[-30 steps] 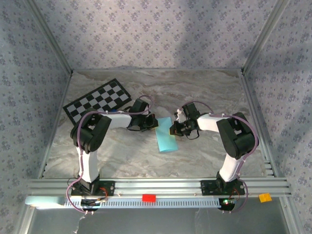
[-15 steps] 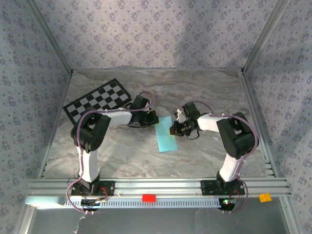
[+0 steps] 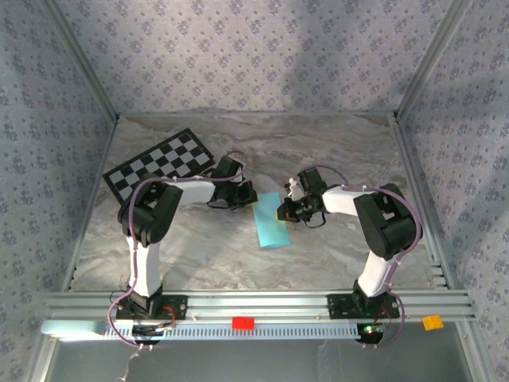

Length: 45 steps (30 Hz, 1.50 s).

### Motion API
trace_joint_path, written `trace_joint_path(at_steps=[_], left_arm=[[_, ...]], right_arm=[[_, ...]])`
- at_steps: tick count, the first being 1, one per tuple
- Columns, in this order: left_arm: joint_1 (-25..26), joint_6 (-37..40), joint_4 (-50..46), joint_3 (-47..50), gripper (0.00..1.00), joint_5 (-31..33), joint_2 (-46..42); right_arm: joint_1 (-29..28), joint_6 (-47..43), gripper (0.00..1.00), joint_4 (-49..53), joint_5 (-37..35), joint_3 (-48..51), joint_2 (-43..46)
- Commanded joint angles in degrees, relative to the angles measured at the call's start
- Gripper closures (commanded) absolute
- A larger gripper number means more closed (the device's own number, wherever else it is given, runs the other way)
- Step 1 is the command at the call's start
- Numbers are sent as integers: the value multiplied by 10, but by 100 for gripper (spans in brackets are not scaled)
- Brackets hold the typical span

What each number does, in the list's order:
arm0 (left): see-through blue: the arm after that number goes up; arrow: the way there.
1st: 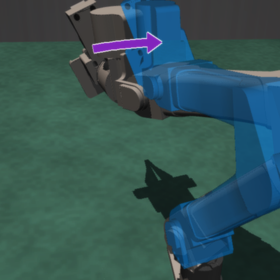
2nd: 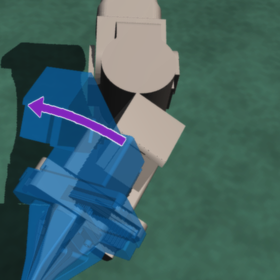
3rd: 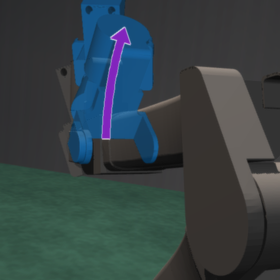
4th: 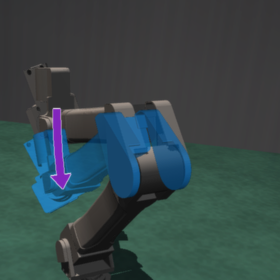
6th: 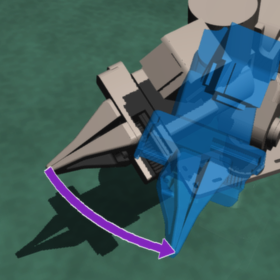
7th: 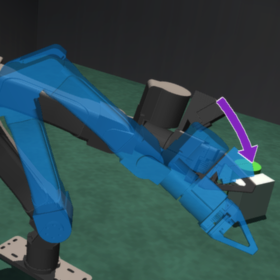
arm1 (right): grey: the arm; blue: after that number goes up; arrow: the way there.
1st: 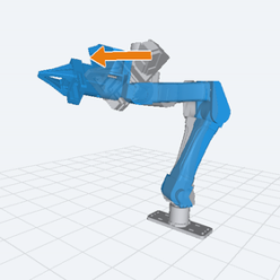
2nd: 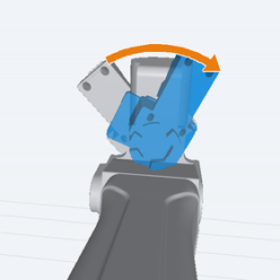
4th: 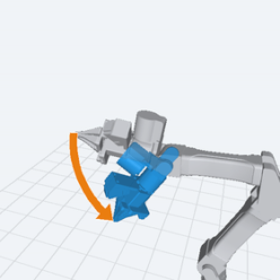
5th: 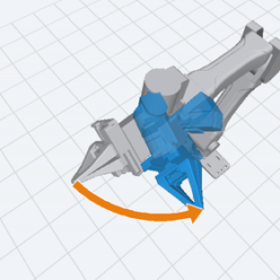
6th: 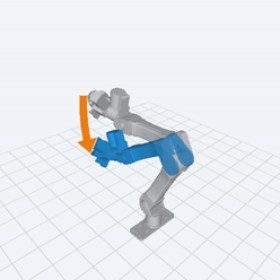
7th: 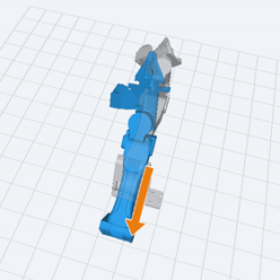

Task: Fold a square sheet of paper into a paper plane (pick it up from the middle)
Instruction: First fold the square sheet of paper in half at the center of the table.

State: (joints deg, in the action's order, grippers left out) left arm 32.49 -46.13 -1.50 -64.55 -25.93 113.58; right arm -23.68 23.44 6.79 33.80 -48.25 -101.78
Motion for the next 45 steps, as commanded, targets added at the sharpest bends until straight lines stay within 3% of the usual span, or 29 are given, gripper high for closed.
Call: trace_joint_path(at_steps=[1,14,23,37,45], left_arm=[[-24,-8,-21,1,98,75,14],[-40,-26,-31,-15,98,103,10],[-42,-37,-88,-65,97,137,22],[7,20,-62,-61,93,53,-60],[18,23,20,1,93,-26,-21]], right_arm=[[15,-16,100,100,-129,41,-41],[15,-16,100,98,-128,43,-39],[15,-17,100,96,-126,45,-38],[18,-16,100,95,-125,45,-36],[18,-16,100,95,-124,46,-35]])
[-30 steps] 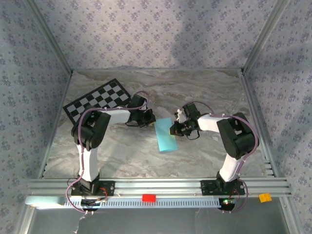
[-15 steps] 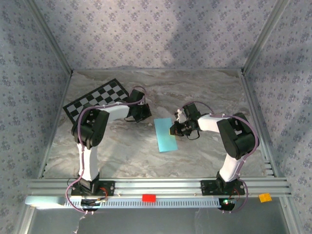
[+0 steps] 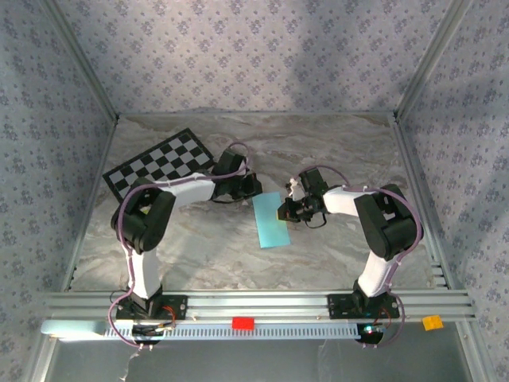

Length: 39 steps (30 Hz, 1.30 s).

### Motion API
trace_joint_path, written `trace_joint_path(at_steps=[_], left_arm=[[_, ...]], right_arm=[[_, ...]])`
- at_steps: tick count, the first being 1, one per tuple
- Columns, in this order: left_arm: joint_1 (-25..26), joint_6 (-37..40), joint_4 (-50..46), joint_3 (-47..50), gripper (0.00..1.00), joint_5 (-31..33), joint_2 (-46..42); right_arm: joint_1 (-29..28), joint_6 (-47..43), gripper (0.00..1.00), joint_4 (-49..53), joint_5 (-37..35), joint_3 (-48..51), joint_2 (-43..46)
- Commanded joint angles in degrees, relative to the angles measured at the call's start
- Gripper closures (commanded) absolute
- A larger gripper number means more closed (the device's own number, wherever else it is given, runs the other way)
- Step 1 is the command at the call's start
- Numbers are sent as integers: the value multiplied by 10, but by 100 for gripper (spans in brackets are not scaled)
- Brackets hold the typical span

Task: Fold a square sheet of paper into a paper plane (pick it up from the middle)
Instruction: First fold the square sheet of paper in half at the center of the table.

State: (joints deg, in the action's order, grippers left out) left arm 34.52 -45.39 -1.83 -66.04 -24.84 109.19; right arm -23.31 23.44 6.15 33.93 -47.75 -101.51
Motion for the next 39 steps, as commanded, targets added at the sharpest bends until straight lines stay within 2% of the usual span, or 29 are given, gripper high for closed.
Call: trace_joint_path(at_steps=[1,7,11,16,32,39], left_arm=[[-2,17,22,17,93,-37,31],[-8,0,27,34,94,13,60],[-27,-43,38,54,95,59,51],[-39,-57,29,43,94,85,40],[-57,-56,10,-14,92,86,65],[-48,-50,2,-8,90,75,17]], right_arm=[[14,-16,100,101,-126,41,-38],[14,-16,100,99,-127,43,-34],[14,-16,100,100,-127,42,-34],[14,-16,100,100,-126,43,-36],[14,-17,100,99,-123,42,-38],[14,-16,100,99,-125,42,-38]])
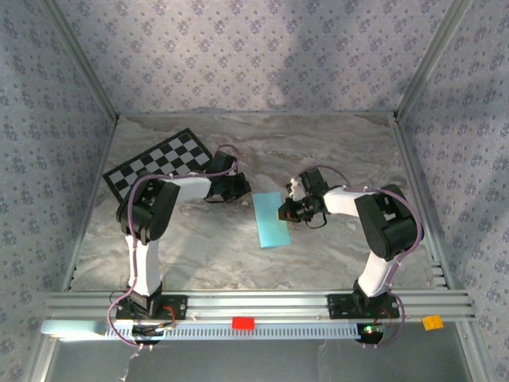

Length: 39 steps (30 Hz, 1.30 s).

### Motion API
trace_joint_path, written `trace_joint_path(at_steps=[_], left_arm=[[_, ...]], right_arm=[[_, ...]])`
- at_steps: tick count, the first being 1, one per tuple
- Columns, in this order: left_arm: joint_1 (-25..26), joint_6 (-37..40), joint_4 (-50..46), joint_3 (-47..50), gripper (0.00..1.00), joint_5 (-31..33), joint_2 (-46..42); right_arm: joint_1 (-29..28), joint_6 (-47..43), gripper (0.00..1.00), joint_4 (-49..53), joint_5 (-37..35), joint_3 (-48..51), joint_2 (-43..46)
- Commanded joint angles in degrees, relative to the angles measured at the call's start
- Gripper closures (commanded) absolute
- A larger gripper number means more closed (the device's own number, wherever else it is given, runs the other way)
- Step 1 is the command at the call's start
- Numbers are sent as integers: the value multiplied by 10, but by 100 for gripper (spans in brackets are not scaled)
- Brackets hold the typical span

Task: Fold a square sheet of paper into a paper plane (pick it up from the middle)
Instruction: First fold the square sheet of paper in half at the center of the table.

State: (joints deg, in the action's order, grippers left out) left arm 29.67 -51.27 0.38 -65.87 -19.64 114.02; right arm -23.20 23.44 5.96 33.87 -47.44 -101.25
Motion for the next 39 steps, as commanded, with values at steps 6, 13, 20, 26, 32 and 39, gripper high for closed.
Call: trace_joint_path(at_steps=[6,13,20,26,32,39], left_arm=[[40,28,-30,9,90,-12,-82],[91,-5,29,77,90,-25,-98],[97,-17,64,127,91,-19,-77],[98,11,25,136,90,6,-84],[106,10,20,124,88,0,-121],[146,-25,44,127,90,-22,-145]], right_arm=[[13,-16,100,102,-125,39,-41],[12,-17,100,102,-125,38,-42],[11,-16,100,105,-127,38,-38],[11,-14,100,107,-127,38,-36],[10,-14,100,108,-126,38,-35],[10,-14,100,108,-128,39,-34]])
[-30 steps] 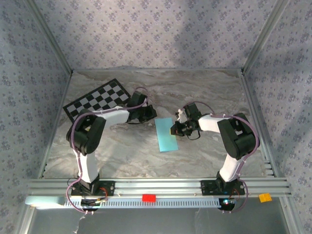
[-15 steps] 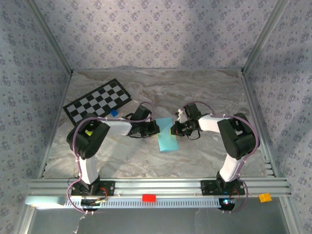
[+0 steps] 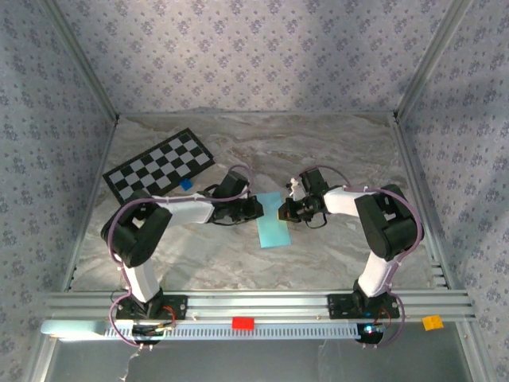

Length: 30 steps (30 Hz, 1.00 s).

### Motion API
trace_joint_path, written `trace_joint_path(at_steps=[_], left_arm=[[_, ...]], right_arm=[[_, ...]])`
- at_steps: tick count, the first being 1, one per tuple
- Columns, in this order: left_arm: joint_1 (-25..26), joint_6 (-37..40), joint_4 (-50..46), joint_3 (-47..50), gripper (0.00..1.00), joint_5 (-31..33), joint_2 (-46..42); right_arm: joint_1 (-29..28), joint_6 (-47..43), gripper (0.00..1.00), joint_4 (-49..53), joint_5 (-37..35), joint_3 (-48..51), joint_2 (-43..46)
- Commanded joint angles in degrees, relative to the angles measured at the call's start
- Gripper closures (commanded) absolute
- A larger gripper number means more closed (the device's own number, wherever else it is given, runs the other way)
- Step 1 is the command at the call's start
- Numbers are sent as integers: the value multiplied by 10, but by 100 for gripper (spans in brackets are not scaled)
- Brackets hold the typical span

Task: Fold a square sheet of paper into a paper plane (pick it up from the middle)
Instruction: First fold the square sheet of paper in half at the center of the table.

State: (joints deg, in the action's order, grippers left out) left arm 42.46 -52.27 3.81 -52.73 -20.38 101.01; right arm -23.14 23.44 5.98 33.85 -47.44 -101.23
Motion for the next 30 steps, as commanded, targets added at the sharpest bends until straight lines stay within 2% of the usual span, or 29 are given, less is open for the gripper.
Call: trace_joint_path(at_steps=[1,9,13,19,24,30], left_arm=[[23,-20,19,1,90,-20,-11],[40,-35,59,55,93,-3,30],[41,-33,61,77,93,7,21],[41,-13,12,53,90,7,-19],[54,-28,23,50,90,-13,-47],[82,-40,35,55,92,-23,-33]], right_arm=[[9,-14,100,107,-128,39,-34],[8,-9,100,100,-133,48,-28],[7,-8,100,99,-135,48,-27],[6,-11,100,99,-130,46,-33],[7,-11,100,100,-129,46,-33],[6,-10,100,102,-131,44,-34]])
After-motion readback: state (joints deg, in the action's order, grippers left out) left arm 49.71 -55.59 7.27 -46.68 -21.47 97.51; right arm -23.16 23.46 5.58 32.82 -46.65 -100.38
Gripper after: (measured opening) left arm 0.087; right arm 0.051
